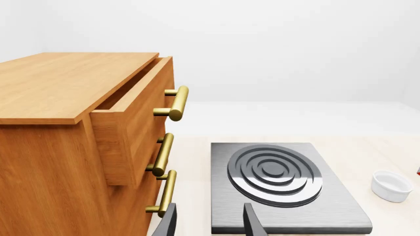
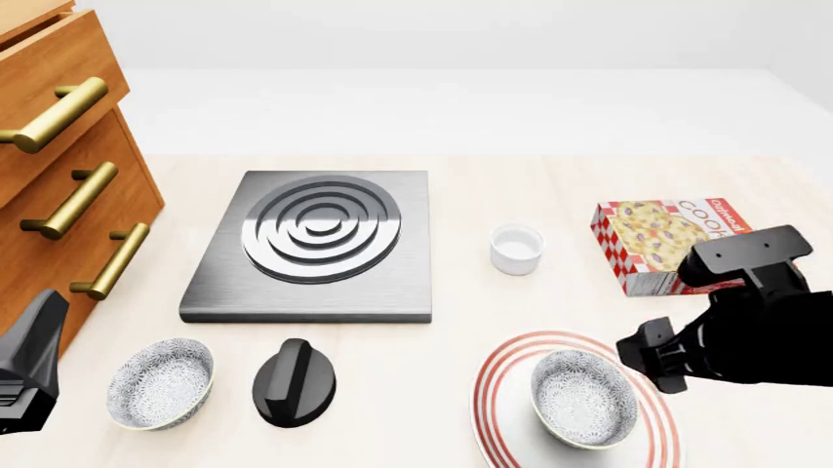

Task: Pick the akita bowl between the plate and the ramekin and place it on the plate.

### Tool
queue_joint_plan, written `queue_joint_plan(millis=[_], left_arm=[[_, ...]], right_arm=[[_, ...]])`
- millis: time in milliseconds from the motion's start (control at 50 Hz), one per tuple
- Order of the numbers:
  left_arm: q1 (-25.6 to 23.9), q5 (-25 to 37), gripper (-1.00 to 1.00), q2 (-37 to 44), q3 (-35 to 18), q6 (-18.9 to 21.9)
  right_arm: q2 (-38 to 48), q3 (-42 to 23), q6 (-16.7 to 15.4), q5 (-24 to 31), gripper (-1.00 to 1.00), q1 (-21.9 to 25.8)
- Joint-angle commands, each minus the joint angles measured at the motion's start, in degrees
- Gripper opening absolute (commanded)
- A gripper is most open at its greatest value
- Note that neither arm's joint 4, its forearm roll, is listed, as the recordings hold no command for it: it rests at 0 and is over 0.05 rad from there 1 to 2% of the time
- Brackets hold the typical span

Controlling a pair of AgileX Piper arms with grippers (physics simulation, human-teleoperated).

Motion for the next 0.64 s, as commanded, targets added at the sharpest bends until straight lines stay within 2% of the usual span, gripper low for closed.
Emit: queue_joint_plan(millis=[20,80,100,200,220,320,340,520,640], left_arm=[[0.0,0.0,1.00,0.0,0.0,0.0],[0.0,0.0,1.00,0.0,0.0,0.0],[0.0,0.0,1.00,0.0,0.0,0.0],[0.0,0.0,1.00,0.0,0.0,0.0],[0.0,0.0,1.00,0.0,0.0,0.0],[0.0,0.0,1.00,0.0,0.0,0.0],[0.0,0.0,1.00,0.0,0.0,0.0],[0.0,0.0,1.00,0.0,0.0,0.0],[0.0,0.0,1.00,0.0,0.0,0.0]], right_arm=[[-9.0,-7.8,-2.5,11.4,1.00,-4.1],[-10.5,-9.4,-1.8,13.6,1.00,-3.9],[-12.8,-11.4,-3.7,16.1,1.00,-5.7],[-15.7,-17.3,-4.7,21.7,1.00,-7.3],[-16.5,-19.5,-5.9,23.5,1.00,-8.2],[-17.6,-24.4,-6.6,26.8,1.00,-9.2],[-18.1,-27.2,-6.4,28.8,1.00,-8.5],[-19.8,-33.8,-6.8,33.8,1.00,-9.3],[-20.1,-35.8,-6.3,34.0,1.00,-8.2]])
